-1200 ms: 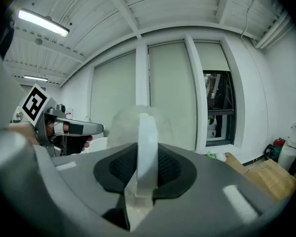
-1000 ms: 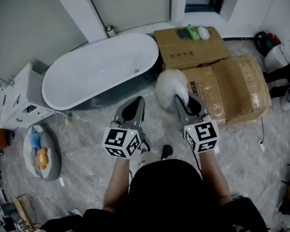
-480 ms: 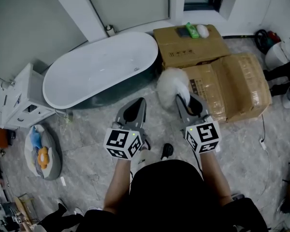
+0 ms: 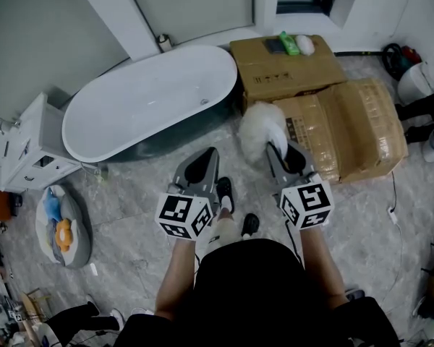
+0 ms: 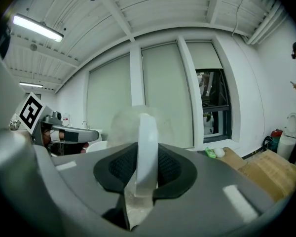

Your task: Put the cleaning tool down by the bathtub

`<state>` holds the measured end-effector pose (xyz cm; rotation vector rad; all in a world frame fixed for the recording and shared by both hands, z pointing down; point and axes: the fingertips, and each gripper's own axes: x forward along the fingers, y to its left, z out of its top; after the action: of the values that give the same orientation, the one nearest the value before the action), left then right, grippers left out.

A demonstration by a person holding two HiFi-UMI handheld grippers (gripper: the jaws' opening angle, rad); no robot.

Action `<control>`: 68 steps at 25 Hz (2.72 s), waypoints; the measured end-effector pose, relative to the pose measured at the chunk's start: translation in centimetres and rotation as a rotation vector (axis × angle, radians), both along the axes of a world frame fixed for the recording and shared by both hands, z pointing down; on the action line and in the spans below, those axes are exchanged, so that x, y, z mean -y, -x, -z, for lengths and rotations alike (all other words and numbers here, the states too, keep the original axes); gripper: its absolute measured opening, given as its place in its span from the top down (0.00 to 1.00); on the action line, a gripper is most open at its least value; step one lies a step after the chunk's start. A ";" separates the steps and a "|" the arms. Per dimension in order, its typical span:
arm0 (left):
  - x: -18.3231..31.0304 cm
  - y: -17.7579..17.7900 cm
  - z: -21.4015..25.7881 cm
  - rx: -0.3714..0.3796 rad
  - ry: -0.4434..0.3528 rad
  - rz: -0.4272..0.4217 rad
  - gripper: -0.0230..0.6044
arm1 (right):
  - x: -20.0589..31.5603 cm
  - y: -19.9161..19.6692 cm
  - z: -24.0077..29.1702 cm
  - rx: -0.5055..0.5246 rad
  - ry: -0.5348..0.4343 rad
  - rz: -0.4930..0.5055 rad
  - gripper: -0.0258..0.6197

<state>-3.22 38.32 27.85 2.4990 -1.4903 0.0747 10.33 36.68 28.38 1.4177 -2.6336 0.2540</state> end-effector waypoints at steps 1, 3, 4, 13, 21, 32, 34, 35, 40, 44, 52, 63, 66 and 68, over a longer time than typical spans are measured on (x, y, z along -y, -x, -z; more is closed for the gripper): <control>0.4 0.2 -0.1 -0.002 0.002 0.000 0.97 | 0.3 0.2 -0.2 -0.003 0.008 0.000 0.81; 1.4 0.7 -0.3 -0.005 0.009 0.000 0.97 | 1.1 0.7 -0.4 -0.009 0.017 0.001 0.81; 1.9 0.9 -0.4 -0.006 0.012 0.000 0.97 | 1.6 0.9 -0.5 -0.009 0.019 0.002 0.81; 9.1 3.4 -0.4 -0.019 0.023 -0.006 0.97 | 8.3 3.7 -0.3 -0.014 0.035 0.006 0.81; 16.5 5.5 -0.2 -0.033 0.022 -0.007 0.97 | 15.5 5.8 -0.3 -0.032 0.048 0.012 0.81; 24.6 7.6 0.6 -0.033 0.012 -0.073 0.97 | 23.0 8.1 -0.1 -0.034 0.065 -0.045 0.81; 25.7 8.2 0.5 -0.033 0.010 -0.085 0.97 | 24.0 8.7 -0.2 -0.033 0.067 -0.053 0.81; 26.2 8.5 0.4 -0.034 0.010 -0.090 0.97 | 24.5 9.1 -0.3 -0.033 0.070 -0.056 0.81; 28.3 10.3 -0.2 -0.042 0.015 -0.097 0.97 | 26.1 11.0 -1.4 -0.043 0.096 -0.057 0.81; 29.5 11.3 -1.0 -0.044 0.032 -0.098 0.97 | 26.8 12.0 -2.2 -0.049 0.119 -0.059 0.81; 30.9 12.1 -1.9 -0.047 0.058 -0.093 0.97 | 28.6 12.4 -3.1 -0.052 0.149 -0.067 0.81; 37.0 12.2 -1.6 -0.036 0.051 -0.043 0.97 | 35.6 12.3 -2.6 -0.044 0.139 -0.028 0.81; 39.2 11.8 -1.4 -0.035 0.055 -0.029 0.97 | 38.1 11.9 -2.6 -0.044 0.145 -0.012 0.81; 40.7 11.5 -1.3 -0.032 0.053 -0.020 0.97 | 39.8 11.6 -2.6 -0.042 0.145 -0.003 0.81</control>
<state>-14.70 -2.36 29.11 2.4622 -1.4321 0.0762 -1.27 -3.14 30.93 1.3657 -2.5230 0.4025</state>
